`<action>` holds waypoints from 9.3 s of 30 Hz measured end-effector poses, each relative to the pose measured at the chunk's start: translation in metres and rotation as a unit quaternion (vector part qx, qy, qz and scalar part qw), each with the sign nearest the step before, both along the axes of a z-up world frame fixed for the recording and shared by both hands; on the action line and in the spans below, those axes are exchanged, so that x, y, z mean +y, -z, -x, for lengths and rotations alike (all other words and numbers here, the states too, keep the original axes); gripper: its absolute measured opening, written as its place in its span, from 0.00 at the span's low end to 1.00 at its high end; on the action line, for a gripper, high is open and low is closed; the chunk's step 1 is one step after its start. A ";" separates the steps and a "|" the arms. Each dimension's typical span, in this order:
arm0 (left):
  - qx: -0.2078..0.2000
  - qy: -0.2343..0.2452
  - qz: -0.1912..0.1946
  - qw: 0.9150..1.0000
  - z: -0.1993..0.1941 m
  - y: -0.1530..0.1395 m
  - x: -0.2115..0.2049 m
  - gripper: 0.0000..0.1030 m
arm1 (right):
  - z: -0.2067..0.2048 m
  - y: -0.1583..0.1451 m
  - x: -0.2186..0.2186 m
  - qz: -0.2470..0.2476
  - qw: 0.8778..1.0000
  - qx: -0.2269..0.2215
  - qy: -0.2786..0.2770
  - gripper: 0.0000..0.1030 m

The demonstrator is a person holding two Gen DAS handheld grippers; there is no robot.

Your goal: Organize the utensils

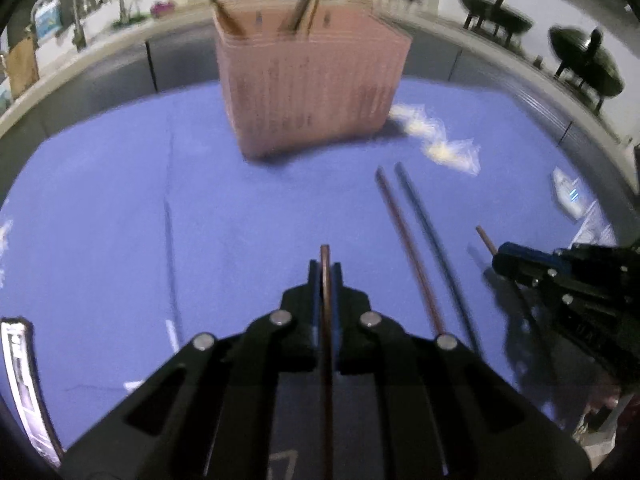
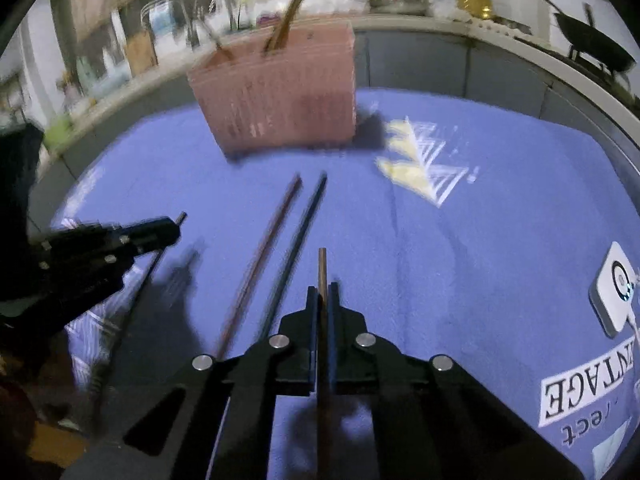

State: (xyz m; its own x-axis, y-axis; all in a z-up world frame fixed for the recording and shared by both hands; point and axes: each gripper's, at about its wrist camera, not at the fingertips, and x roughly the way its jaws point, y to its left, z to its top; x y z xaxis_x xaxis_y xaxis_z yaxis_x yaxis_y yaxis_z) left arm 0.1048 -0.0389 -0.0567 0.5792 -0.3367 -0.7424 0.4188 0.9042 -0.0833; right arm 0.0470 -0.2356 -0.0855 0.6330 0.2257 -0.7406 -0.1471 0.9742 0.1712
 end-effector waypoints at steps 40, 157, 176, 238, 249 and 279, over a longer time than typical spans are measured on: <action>-0.283 -0.086 0.128 0.947 -0.089 -0.257 0.021 0.04 | -0.133 -0.229 0.021 -0.087 0.942 -0.318 0.055 0.04; 0.042 0.042 -0.032 0.998 0.078 0.038 -0.012 0.06 | 0.121 0.046 0.005 -0.007 0.999 0.053 -0.001 0.07; 0.017 0.051 -0.071 0.996 0.002 0.032 -0.058 0.07 | -0.041 0.024 0.037 0.065 0.996 0.049 -0.048 0.05; -0.217 0.048 0.093 0.971 -0.006 -0.241 0.019 0.04 | -0.043 -0.229 0.043 -0.069 0.963 -0.262 -0.014 0.04; -0.244 -0.027 0.073 0.967 -0.085 -0.240 -0.002 0.04 | -0.134 -0.222 0.056 -0.030 0.958 -0.285 0.015 0.04; -0.144 -0.143 0.044 0.978 0.038 -0.124 0.058 0.52 | 0.031 -0.102 0.020 -0.180 0.969 -0.157 0.059 0.40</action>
State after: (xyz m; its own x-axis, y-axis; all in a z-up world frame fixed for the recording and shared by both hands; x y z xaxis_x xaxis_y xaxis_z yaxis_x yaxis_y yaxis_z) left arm 0.0664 0.0186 0.0674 0.8399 -0.1853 -0.5101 0.1664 0.9826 -0.0828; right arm 0.0157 -0.2159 0.0164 0.8515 0.3460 -0.3940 -0.1378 0.8726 0.4686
